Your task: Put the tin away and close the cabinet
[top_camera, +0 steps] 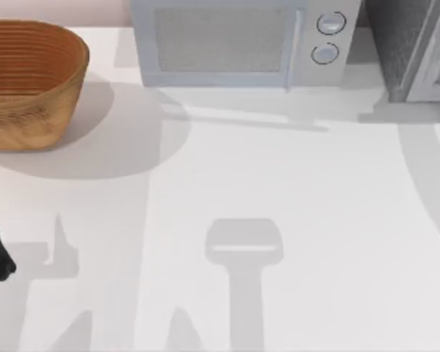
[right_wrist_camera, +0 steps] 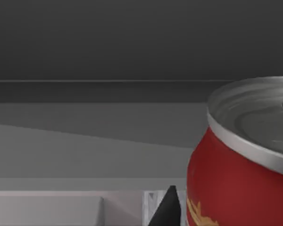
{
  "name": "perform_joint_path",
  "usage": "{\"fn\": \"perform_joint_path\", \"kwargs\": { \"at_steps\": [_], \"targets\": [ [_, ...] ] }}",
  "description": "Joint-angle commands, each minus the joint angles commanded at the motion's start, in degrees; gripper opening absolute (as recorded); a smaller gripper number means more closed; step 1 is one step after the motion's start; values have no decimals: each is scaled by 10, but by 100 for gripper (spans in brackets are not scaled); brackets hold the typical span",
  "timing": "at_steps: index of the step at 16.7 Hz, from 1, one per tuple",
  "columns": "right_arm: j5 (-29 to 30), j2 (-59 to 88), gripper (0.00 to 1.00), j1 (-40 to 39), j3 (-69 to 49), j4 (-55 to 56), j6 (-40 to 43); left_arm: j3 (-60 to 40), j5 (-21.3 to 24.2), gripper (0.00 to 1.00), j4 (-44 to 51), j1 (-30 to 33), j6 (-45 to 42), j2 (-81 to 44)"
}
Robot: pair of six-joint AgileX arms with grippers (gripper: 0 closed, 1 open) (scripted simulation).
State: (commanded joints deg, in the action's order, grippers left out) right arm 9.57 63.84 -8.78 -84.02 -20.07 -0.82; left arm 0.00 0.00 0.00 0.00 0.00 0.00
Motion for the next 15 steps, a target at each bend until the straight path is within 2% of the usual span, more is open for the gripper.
{"fn": "perform_joint_path", "kwargs": {
  "at_steps": [6,15],
  "targets": [
    [15,109,0,-16,-144,-36,-2,0,0,100,0,0,0,0],
    [16,126,0,-16,-163,-41,-3,0,0,100,0,0,0,0]
  ]
}}
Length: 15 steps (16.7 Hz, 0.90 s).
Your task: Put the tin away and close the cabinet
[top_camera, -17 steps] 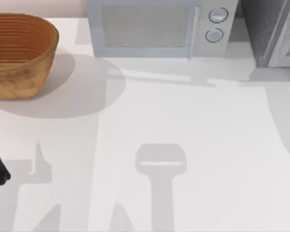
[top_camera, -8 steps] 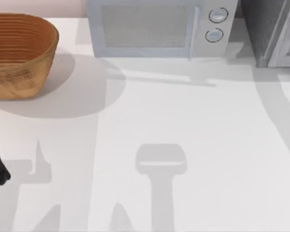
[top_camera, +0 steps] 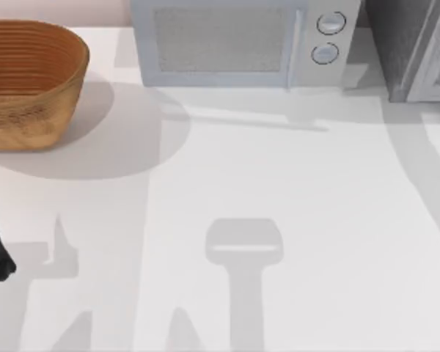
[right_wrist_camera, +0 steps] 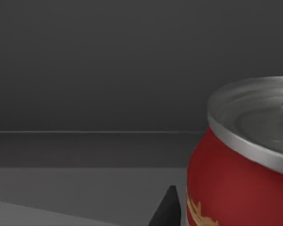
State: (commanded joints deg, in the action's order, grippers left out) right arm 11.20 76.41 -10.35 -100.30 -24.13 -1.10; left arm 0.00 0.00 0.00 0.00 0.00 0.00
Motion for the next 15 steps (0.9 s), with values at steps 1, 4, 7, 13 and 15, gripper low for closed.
{"fn": "perform_joint_path", "kwargs": {
  "at_steps": [1,4,7,13,15],
  "targets": [
    [0,8,0,1,-11,-2,0,0,0,100,0,0,0,0],
    [-3,46,0,4,-65,-15,0,0,0,100,0,0,0,0],
    [-7,87,0,8,-117,-30,0,0,0,100,0,0,0,0],
    [-14,162,0,18,-226,-53,-1,0,0,100,0,0,0,0],
    [-15,189,0,21,-260,-63,0,0,0,100,0,0,0,0]
  ]
}}
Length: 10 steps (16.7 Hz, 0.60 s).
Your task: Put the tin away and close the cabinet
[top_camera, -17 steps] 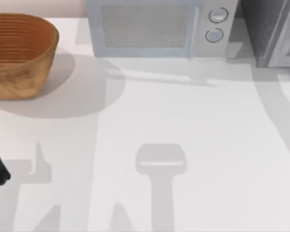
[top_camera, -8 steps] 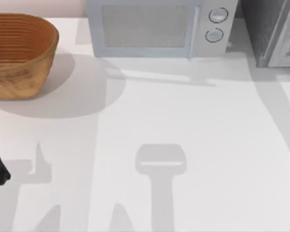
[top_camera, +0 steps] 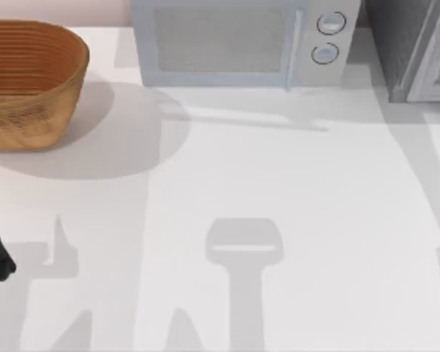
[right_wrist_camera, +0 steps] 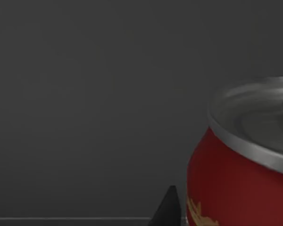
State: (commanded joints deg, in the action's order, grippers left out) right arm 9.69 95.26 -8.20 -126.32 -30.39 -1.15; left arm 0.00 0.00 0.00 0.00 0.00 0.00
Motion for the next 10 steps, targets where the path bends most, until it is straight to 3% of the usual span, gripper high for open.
{"fn": "perform_joint_path", "kwargs": {
  "at_steps": [10],
  "targets": [
    [-14,131,0,13,-174,-45,2,0,0,100,0,0,0,0]
  ]
}}
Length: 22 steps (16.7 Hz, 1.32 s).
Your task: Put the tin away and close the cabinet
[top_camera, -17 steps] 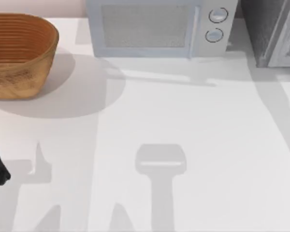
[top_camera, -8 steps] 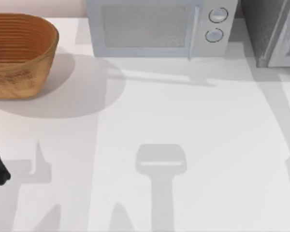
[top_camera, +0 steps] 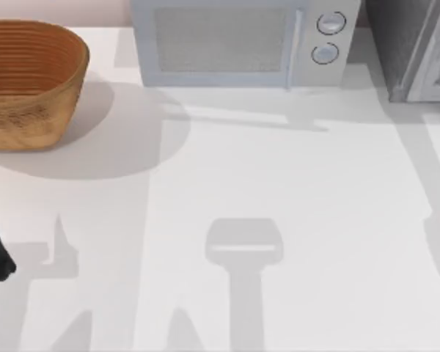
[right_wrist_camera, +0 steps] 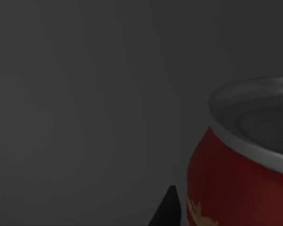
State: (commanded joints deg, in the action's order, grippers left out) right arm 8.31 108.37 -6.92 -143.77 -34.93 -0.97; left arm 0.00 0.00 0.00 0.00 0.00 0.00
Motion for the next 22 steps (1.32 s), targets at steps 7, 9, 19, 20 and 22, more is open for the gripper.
{"fn": "perform_joint_path", "kwargs": {
  "at_steps": [7,9,19,20,22],
  "targets": [
    [-9,95,0,10,-124,-34,0,0,0,100,0,0,0,0],
    [-12,111,0,13,-146,-40,0,0,0,100,0,0,0,0],
    [-13,114,38,13,-148,-40,0,0,0,100,0,0,0,0],
    [-13,114,45,13,-148,-40,0,0,0,100,0,0,0,0],
    [-13,114,60,13,-148,-40,0,0,0,100,0,0,0,0]
  ]
}}
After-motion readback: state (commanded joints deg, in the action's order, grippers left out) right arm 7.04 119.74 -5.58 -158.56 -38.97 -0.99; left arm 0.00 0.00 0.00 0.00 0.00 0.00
